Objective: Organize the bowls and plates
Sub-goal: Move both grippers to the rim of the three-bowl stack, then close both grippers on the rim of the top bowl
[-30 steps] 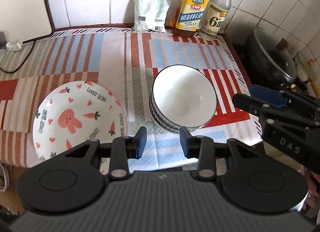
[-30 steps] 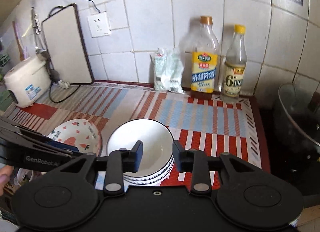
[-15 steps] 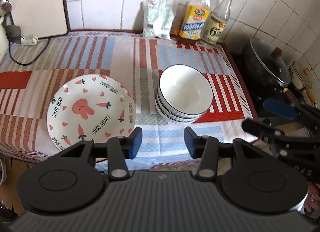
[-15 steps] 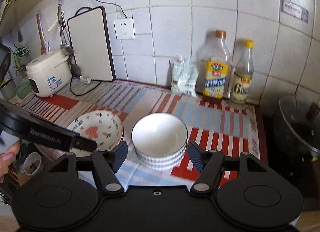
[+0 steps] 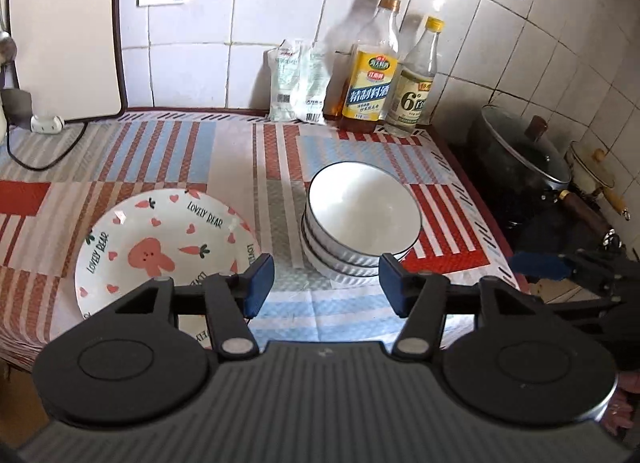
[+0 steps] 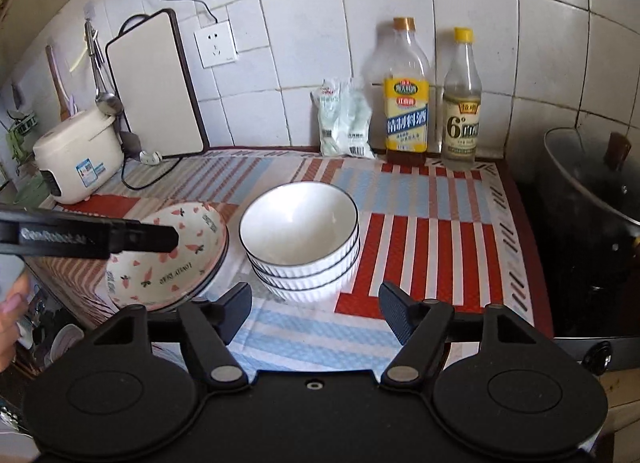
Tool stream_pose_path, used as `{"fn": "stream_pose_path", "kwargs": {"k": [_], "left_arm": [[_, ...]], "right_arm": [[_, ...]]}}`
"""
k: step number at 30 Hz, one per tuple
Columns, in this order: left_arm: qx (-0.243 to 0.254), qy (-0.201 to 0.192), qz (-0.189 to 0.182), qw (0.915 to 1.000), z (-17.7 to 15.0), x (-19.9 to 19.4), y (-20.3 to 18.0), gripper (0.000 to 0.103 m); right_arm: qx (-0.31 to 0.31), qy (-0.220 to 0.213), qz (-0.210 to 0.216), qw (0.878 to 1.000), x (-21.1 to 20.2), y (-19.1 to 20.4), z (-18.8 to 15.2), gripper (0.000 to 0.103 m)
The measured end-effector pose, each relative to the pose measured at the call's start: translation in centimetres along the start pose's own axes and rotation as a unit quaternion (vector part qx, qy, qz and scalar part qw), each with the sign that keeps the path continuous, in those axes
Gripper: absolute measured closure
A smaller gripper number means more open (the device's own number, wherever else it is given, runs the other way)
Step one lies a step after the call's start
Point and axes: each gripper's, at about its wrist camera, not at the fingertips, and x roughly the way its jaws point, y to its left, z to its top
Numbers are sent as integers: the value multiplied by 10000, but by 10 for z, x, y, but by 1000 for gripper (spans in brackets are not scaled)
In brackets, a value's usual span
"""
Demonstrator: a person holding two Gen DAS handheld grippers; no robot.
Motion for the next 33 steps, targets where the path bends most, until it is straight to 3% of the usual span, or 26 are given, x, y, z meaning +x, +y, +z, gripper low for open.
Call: {"fn": "stream_pose_path", "kwargs": {"k": [4,8,12,15,23,29,33], "left_arm": [[-59,-56,-25,10000,-11,10,4,42],[60,-166,-44,9998,-21,21,2,37],[25,-48,-32,10000,-25,35,3,35],[-105,-41,-43,9999,-25,42,4,27],[-353,-110,-54,9993,-19,59,4,17],[-777,130,-352,9963,-7,82,8,16],[-1190,445,-759,9890,-2,99,20,17]], "right_arm": [[0,-95,117,9999,16,-2,-14,27],[-86,-146,112,9998,32,2,-27,15],[-312,-153,142,9993,43,10,-37,14],[-542,-254,160,9981,54,16,-44,10],[-885,-465,-80,9950,95,24,-55,7],[-653,-551,-166,9962,127,16,-57,5],[-386,-625,-217,9971,141,8,-59,5]]}}
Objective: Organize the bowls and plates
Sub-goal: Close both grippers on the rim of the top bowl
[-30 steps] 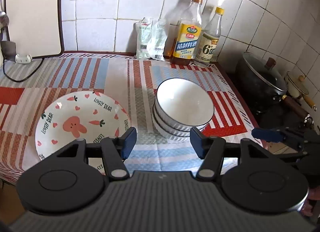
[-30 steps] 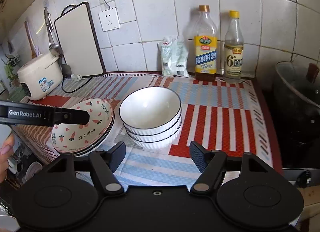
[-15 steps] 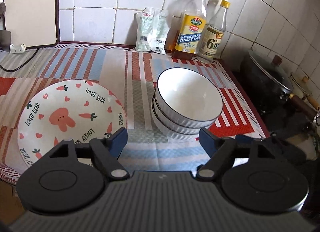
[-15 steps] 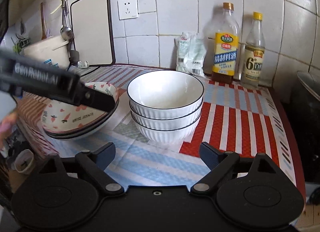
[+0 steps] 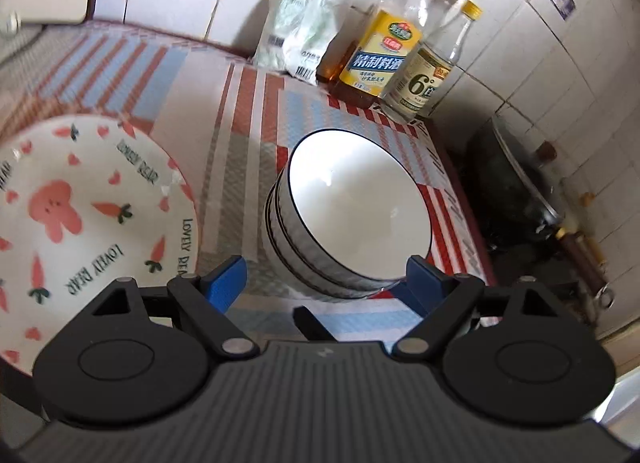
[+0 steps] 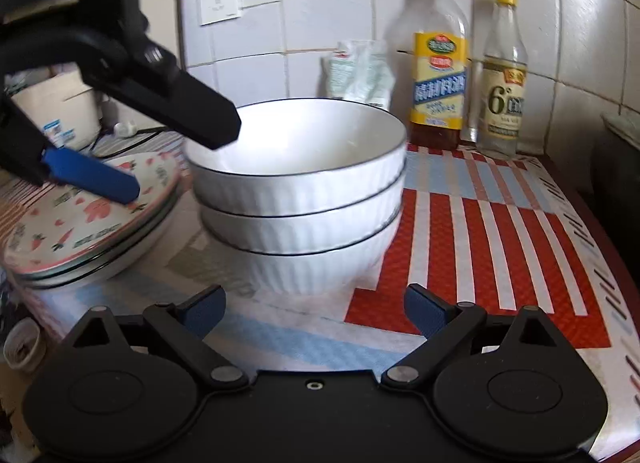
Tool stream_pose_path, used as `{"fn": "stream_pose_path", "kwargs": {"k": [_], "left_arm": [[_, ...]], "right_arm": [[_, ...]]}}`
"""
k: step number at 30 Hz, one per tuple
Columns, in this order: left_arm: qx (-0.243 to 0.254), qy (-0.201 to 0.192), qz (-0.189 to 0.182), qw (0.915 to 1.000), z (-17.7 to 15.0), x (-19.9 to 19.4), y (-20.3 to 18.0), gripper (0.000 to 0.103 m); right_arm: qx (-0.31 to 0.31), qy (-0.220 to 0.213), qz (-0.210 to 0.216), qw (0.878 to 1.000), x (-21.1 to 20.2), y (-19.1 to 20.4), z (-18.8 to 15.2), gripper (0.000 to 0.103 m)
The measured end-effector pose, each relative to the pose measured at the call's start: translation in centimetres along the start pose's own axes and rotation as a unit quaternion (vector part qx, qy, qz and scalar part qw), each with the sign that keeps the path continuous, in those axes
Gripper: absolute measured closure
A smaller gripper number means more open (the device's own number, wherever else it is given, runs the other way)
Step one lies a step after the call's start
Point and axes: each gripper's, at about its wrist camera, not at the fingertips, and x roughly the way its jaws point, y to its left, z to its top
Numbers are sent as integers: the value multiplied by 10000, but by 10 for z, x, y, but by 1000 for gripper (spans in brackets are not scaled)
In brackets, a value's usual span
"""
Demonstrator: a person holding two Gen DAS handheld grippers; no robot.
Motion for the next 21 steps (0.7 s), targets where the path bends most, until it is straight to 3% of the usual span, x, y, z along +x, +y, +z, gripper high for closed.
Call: {"fn": "stream_pose_path", "kwargs": {"k": [5,9,12,21], "left_arm": [[-140,236,5,9996,9,16,5,22],[-225,416,74,9989,15,26,4,43],[58,443,261,9987,19,31,-3,48],[-178,837,426,9954,27,53,7,48]], "right_arm": [[-73,-138,-21,9999,9,2,-3,5],[-154,-235,-72,9996,16,6,-1,5],[-174,-292,-101,9994,16,9,-2,4],[-311,-305,-114,9990,22,12,2,1]]}}
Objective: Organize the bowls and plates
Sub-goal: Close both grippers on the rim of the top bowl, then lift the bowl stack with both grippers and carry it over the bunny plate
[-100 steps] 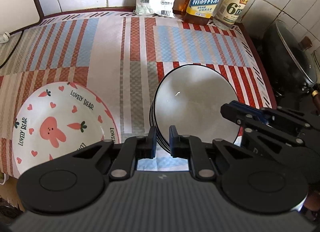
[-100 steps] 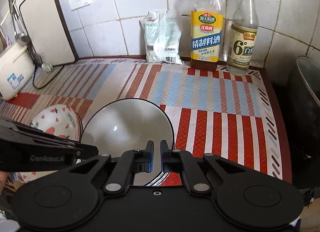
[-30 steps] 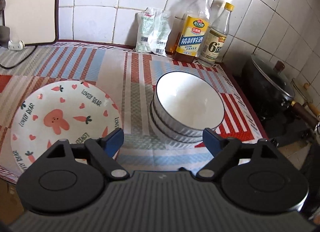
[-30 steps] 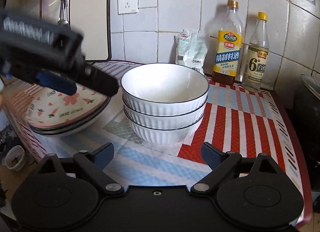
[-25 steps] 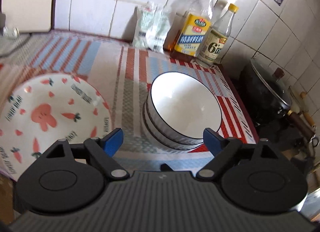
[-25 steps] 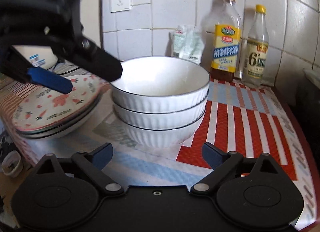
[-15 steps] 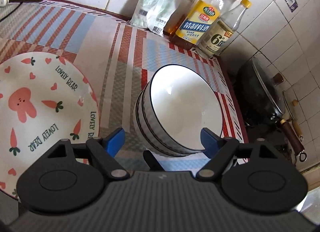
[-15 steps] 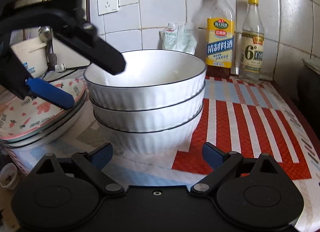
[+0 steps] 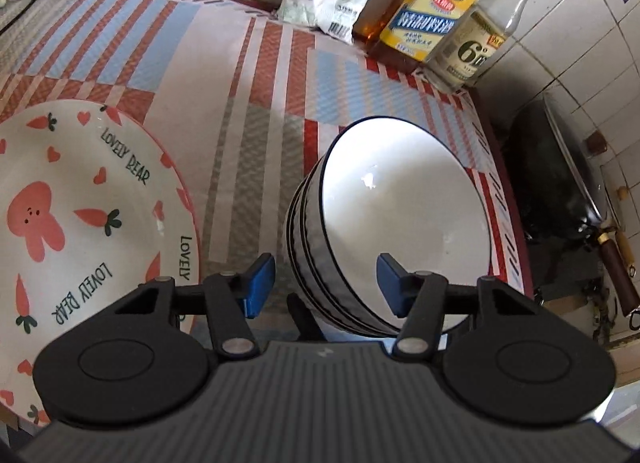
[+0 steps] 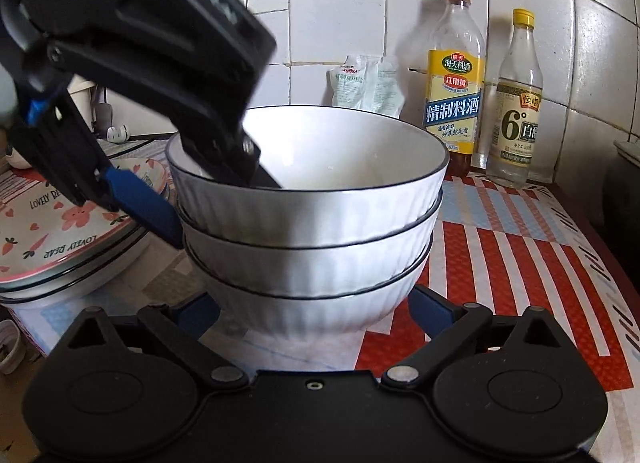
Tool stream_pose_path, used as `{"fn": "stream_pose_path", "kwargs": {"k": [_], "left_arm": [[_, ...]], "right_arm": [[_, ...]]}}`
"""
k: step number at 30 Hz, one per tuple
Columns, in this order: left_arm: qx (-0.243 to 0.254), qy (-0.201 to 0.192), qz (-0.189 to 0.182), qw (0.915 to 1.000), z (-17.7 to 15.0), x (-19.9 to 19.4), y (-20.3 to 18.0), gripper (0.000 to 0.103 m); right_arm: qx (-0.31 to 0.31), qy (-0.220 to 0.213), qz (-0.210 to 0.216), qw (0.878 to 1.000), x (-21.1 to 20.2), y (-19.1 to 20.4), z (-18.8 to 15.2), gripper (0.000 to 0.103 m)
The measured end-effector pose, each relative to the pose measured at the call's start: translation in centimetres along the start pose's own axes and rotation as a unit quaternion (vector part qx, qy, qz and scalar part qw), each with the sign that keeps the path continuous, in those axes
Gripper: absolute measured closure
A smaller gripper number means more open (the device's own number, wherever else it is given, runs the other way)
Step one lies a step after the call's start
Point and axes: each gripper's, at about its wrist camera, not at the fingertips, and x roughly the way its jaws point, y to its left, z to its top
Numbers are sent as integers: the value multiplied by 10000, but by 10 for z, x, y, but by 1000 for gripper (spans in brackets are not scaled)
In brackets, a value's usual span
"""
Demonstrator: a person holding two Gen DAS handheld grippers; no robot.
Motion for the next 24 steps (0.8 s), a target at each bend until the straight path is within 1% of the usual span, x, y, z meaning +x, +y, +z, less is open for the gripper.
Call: {"fn": "stream_pose_path", "kwargs": {"k": [2,4,5,7,9,11,14,17,20,22,24], "left_arm": [[-100,71,49,9999,2,4,2,48],[-54,35,213,9998,2,6,2,47],[-39,34,214,9998,3,8,3,48],[-94,24,117,9999,4,8,5,57],[-39,-20,42,10000,6,7,5,63],[-46,-80,75,9999,9,8,4,64],[-270,-276,76,9992,11,7,11,65],[-397,-266,-136,9988,12,10,16,68],[-243,-318,-93,9992,10,9,13,68],[-228,-397,-56,9989,7,9,11,68],[-42,-459,15,9989,4,8,7,68]], "right_arm": [[21,25,-8,10000,0,0,1,1],[72,45,-38,10000,0,0,2,1],[40,35,-59,10000,1,1,2,1],[-32,9,-66,10000,1,3,3,1],[-6,24,-14,10000,3,2,4,1],[64,39,39,10000,7,0,5,0],[113,58,43,9999,12,1,7,1],[183,79,0,9998,14,3,9,0],[209,155,60,9996,14,1,10,1],[185,239,54,9995,14,2,13,1],[208,257,64,9994,15,1,14,1]]}}
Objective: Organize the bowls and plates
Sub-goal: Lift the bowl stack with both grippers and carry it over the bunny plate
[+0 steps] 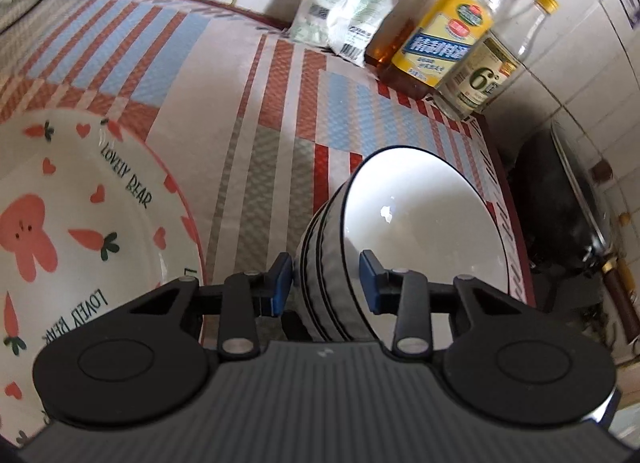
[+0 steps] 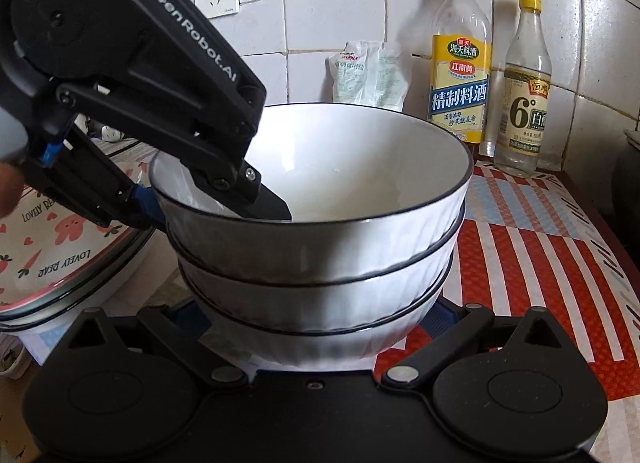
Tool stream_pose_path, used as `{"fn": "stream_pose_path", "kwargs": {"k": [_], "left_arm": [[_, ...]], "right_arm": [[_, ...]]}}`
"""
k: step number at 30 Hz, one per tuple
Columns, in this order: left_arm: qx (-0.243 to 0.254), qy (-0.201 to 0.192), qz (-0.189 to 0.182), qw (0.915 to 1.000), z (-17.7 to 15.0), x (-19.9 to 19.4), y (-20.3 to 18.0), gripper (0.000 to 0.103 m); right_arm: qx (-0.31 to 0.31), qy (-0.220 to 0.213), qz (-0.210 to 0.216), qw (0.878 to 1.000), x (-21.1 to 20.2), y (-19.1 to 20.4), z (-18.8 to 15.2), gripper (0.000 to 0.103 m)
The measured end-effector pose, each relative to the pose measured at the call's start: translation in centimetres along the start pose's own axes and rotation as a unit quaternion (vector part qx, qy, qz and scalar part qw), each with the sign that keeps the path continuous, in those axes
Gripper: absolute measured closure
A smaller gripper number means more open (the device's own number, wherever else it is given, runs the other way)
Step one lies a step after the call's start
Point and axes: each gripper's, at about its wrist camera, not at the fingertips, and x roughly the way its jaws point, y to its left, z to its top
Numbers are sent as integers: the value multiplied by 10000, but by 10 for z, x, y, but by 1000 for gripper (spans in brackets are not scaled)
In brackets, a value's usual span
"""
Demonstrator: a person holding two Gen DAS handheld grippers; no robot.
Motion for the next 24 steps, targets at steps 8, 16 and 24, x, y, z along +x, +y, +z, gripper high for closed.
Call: {"fn": "stream_pose_path", "kwargs": {"k": [8,16,24], "left_arm": [[344,-267,128,9990,-6,-7,-5,72],[891,-306,327,9950,-7,-10,-18,73],[1496,-463,465,9866,-17,-14,-34,73]], "right_arm": [[32,-119,-25,9999,-1,1,-1,2],[48,-278,-60,9996,-3,3,-9,2],[157,-293,-38,9994,-7,-1,-9,2]]}}
